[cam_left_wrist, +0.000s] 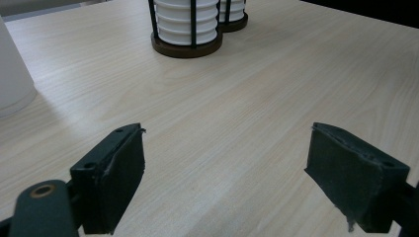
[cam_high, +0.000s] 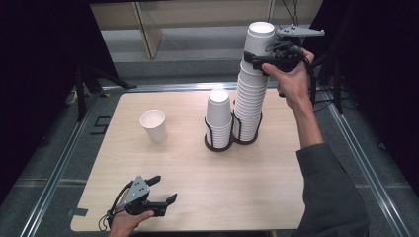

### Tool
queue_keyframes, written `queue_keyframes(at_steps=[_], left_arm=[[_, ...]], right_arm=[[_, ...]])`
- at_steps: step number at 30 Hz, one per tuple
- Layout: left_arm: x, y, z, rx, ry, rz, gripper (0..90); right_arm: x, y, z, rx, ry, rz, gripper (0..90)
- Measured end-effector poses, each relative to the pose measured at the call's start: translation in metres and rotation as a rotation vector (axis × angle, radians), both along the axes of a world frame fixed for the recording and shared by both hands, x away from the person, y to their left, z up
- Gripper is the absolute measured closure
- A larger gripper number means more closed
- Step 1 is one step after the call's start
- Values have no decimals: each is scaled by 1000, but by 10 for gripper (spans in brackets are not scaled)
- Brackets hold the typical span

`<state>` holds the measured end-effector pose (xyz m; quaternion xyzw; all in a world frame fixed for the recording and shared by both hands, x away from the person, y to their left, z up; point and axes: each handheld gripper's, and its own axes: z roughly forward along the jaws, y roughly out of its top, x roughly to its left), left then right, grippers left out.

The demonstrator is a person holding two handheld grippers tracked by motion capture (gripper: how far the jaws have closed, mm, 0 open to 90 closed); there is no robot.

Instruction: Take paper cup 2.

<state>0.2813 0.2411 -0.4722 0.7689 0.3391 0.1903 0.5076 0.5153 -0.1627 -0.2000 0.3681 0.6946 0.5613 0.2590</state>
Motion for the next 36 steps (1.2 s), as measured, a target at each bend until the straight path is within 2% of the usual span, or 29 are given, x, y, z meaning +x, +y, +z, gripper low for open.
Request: queue_keyframes(at_steps=[3, 7, 9, 11, 13, 14, 16, 18, 19, 22, 26, 28, 30, 31, 33, 34, 35, 36], left_arm=[[0, 0, 0, 5, 2, 4, 142], [0, -1, -2, -12, 2, 7, 143], [0, 0, -1, 5, 0, 7, 143], [0, 0, 0, 7, 0, 8, 143], [0, 0, -1, 4, -2, 8, 143], [0, 0, 0, 10, -3, 11, 143], [0, 0, 0, 6, -7, 6, 143], [-1, -1, 0, 8, -2, 12, 143], [-1, -1, 0, 8, -2, 12, 143], [-1, -1, 0, 18, -3, 8, 143], [0, -1, -1, 7, -2, 10, 143], [0, -1, -1, 27, 0, 20, 143], [1, -1, -1, 18, -5, 20, 143], [0, 0, -1, 27, 1, 23, 143], [1, -2, -2, 8, -4, 29, 142], [2, -1, -1, 29, 0, 29, 142], [4, -3, -3, 13, -5, 27, 142], [4, -4, -3, 17, -3, 26, 142]], right_arm=[[-2, 0, 10, -9, -23, -8, 153], [-6, -1, 23, 3, -50, -14, 154], [-9, -3, 32, -9, -65, -27, 153], [-12, -5, 40, 17, -71, -27, 154], [-15, -9, 48, 28, -97, -28, 154], [-18, -10, 52, 41, -93, -22, 154], [-25, -15, 60, 44, -117, -27, 154], [-31, -19, 65, 66, -114, -20, 155], [-33, -21, 66, 61, -124, -25, 154], [-42, -28, 64, 46, -119, -28, 155], [-56, -35, 57, 42, -113, -32, 155], [-64, -39, 53, 37, -110, -34, 155], [-72, -43, 48, 42, -111, -31, 155], [-77, -46, 45, 38, -118, -29, 155], [-87, -49, 37, 43, -117, -7, 155], [-92, -50, 32, 59, -96, 16, 155], [-97, -51, 27, 63, -95, 24, 155], [-102, -51, 21, 53, -91, 28, 155]])
